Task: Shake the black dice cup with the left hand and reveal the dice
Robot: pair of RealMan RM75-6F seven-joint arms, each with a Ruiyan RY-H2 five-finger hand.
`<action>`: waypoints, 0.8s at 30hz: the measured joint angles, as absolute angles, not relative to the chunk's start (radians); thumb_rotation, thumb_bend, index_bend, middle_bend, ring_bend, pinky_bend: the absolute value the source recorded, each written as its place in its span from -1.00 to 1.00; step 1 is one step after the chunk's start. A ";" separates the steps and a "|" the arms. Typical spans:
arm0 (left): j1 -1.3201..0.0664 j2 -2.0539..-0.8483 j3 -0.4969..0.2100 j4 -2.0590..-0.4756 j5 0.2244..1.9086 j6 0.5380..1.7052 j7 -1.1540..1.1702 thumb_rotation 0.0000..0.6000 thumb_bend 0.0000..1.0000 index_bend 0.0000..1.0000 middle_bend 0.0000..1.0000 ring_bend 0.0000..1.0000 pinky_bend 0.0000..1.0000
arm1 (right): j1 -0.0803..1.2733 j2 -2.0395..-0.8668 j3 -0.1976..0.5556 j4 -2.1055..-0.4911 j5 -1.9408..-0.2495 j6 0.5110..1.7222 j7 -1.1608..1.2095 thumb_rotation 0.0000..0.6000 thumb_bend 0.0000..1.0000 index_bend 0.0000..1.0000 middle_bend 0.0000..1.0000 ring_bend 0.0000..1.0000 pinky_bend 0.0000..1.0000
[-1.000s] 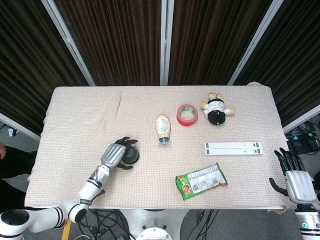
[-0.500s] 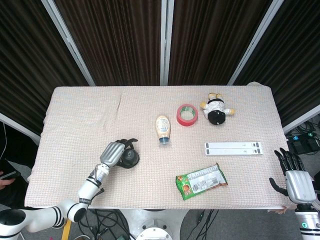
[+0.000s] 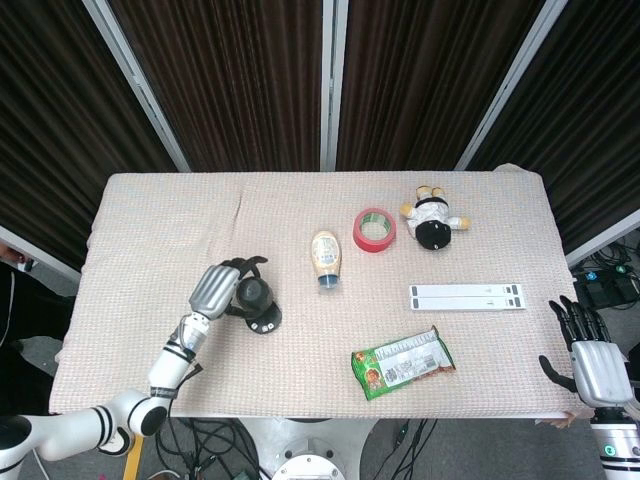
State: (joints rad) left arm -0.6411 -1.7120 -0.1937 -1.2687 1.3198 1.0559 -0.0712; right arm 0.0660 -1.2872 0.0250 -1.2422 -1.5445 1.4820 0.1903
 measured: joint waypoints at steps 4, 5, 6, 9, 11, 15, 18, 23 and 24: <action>-0.644 -1.717 -0.212 -1.213 1.289 1.052 -0.061 1.00 -0.83 -0.61 -0.22 -0.45 -0.33 | 0.066 -1.287 0.025 -1.246 -1.546 1.482 0.186 1.00 -0.59 -1.00 -1.00 -1.00 -0.92; -0.646 -1.720 -0.215 -1.196 1.282 1.049 -0.058 1.00 -0.84 -0.63 -0.26 -0.48 -0.36 | 0.067 -1.287 0.025 -1.247 -1.546 1.483 0.185 1.00 -0.59 -1.00 -1.00 -1.00 -0.92; -0.649 -1.724 -0.218 -1.171 1.274 1.043 -0.051 1.00 -0.85 -0.65 -0.32 -0.55 -0.40 | 0.067 -1.287 0.025 -1.248 -1.547 1.484 0.183 1.00 -0.59 -1.00 -1.00 -1.00 -0.92; -0.655 -1.732 -0.218 -1.118 1.254 1.015 -0.030 1.00 -0.90 -0.68 -0.55 -0.73 -0.54 | 0.067 -1.286 0.025 -1.250 -1.546 1.483 0.181 1.00 -0.59 -1.00 -1.00 -1.00 -0.92; -0.656 -1.733 -0.213 -1.107 1.244 0.995 -0.025 1.00 -0.92 -0.70 -0.68 -0.82 -0.60 | 0.066 -1.286 0.024 -1.250 -1.546 1.482 0.180 1.00 -0.59 -1.00 -1.00 -1.00 -0.91; -0.650 -1.727 -0.205 -1.106 1.247 1.000 -0.027 1.00 -0.92 -0.71 -0.71 -0.83 -0.63 | 0.066 -1.284 0.025 -1.253 -1.546 1.484 0.181 1.00 -0.59 -1.00 -1.00 -1.00 -0.92; -0.646 -1.713 -0.203 -1.119 1.253 1.013 -0.019 1.00 -0.92 -0.71 -0.71 -0.83 -0.63 | 0.066 -1.283 0.026 -1.255 -1.547 1.488 0.182 1.00 -0.58 -1.00 -1.00 -1.00 -0.92; -0.633 -1.651 -0.194 -1.195 1.253 1.029 0.061 1.00 -0.92 -0.71 -0.71 -0.83 -0.65 | 0.065 -1.282 0.025 -1.256 -1.550 1.490 0.182 1.00 -0.59 -1.00 -1.00 -1.00 -0.92; -0.626 -1.628 -0.191 -1.226 1.251 1.038 0.091 1.00 -0.92 -0.71 -0.71 -0.83 -0.65 | 0.065 -1.283 0.024 -1.256 -1.552 1.491 0.183 1.00 -0.59 -1.00 -1.00 -1.00 -0.92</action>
State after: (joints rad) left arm -0.6261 -1.6284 -0.1912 -1.2263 1.2507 1.0384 0.0914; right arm 0.0651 -1.2831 0.0237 -1.2556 -1.5524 1.4909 0.1832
